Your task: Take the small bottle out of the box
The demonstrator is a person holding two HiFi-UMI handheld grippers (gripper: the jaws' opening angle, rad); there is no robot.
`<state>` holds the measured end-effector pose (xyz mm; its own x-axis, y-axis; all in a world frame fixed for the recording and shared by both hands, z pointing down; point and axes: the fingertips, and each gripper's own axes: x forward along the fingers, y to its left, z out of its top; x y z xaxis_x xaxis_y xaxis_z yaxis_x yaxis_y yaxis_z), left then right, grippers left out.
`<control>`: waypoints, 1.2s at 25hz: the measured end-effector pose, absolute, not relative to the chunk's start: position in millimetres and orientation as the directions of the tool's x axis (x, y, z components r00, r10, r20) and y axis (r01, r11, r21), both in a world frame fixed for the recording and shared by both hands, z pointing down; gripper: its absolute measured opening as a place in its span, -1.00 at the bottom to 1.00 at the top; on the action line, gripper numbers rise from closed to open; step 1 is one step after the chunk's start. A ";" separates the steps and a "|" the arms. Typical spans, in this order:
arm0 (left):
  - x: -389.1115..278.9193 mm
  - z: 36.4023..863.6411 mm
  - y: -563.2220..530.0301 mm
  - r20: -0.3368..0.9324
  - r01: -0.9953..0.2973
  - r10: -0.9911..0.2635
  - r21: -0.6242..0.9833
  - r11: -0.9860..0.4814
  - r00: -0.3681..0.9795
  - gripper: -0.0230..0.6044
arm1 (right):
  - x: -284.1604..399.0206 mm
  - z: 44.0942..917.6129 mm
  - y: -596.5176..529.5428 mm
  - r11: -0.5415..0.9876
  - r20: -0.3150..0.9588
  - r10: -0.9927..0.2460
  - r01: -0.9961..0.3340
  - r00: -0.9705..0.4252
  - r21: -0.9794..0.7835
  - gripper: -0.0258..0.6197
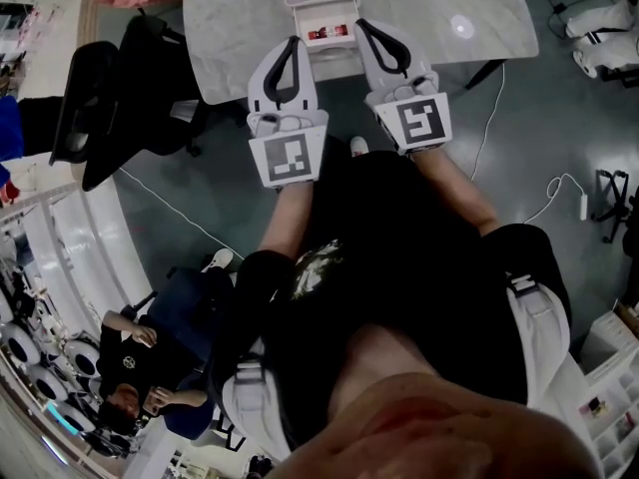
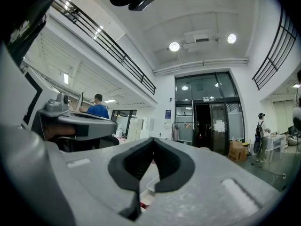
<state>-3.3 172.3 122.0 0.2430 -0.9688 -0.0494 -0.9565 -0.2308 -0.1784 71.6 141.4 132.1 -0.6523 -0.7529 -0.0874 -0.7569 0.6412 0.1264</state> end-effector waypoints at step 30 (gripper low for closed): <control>-38.1 213.7 48.4 0.141 -0.958 -0.955 -0.081 -0.274 0.261 -0.90 | 31.2 210.9 25.9 0.677 0.033 -0.733 -0.724 -0.679 0.132 -0.93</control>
